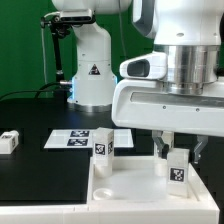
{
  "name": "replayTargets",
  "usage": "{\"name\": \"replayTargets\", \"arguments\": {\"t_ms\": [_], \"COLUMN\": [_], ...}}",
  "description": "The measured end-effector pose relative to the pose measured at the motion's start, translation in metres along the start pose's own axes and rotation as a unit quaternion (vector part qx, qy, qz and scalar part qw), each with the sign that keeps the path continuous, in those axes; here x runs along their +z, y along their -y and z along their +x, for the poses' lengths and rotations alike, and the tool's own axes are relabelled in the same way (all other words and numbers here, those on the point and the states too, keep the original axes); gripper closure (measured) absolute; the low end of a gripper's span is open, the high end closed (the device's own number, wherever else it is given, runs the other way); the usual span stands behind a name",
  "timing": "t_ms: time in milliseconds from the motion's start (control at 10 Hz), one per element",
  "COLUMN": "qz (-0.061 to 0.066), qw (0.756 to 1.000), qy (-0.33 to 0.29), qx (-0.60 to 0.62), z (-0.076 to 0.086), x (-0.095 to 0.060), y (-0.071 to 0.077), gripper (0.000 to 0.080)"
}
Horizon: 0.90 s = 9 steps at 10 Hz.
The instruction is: Assemble square table
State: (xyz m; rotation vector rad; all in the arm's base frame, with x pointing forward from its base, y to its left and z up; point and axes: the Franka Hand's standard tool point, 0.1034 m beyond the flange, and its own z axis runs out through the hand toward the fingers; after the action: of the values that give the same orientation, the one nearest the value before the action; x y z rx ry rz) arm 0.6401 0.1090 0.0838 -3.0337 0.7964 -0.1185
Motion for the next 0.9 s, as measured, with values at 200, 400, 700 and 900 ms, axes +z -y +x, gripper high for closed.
{"name": "replayTargets", "arguments": {"t_ms": [200,400,700,900], "qz": [0.006,0.003,0.004,0.004], "qw": [0.988,0.96,0.932,0.932], "qy": [0.003,0.004,0.007,0.007], "qx": [0.155,0.28,0.362,0.361], "z": [-0.0019,-0.0051,-0.0044,-0.0046], "x": [0.0008,0.0007,0.0009,0.0011], "y": [0.0023,0.0065,0.0065,0.0067], "gripper": [0.0509,0.0509,0.0509,0.0504]}}
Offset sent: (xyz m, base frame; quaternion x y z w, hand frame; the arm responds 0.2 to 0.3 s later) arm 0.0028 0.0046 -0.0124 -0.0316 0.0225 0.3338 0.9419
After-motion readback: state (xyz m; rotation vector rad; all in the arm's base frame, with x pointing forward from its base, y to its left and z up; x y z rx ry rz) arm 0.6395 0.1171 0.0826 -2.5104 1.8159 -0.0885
